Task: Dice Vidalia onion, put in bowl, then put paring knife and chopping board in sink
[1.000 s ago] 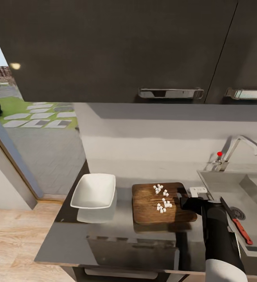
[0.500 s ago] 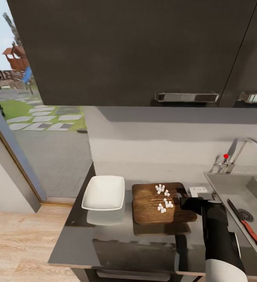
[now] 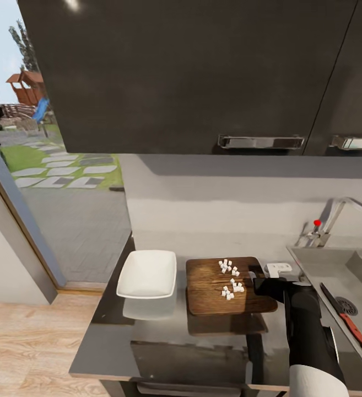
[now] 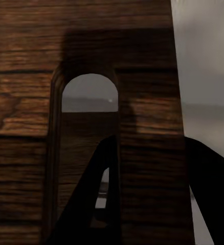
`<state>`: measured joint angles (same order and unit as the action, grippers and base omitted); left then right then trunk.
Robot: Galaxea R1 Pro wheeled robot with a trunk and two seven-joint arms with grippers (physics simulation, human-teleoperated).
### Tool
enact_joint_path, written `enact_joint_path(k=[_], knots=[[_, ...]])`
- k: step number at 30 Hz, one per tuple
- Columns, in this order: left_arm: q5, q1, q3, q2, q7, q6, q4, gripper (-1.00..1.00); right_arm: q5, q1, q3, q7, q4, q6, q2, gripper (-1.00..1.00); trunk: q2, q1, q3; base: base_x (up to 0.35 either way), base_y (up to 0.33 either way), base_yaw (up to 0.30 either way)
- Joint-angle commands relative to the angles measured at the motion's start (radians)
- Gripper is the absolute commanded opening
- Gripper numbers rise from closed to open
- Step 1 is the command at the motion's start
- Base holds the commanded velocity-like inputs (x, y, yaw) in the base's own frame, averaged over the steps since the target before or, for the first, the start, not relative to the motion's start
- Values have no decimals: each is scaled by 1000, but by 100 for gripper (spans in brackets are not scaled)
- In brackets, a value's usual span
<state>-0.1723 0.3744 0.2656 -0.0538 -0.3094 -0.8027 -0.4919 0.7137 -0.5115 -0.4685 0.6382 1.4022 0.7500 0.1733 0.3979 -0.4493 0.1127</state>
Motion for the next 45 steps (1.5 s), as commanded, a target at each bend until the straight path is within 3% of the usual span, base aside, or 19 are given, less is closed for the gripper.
enact_joint_path(k=[1,35,45], knots=[[-10,0,8,-2,-4,-2,-2,100,9,-1,-2,11,1,2,1,-100,2,-1,0,0,76,0],[-10,0,9,-2,-4,-1,-1,100,8,-1,-2,10,1,2,1,-100,2,-1,-53,0,70,0],[-10,0,8,-2,-4,-1,-1,100,8,-1,-2,11,1,2,1,-100,2,-1,-69,62,231,0]])
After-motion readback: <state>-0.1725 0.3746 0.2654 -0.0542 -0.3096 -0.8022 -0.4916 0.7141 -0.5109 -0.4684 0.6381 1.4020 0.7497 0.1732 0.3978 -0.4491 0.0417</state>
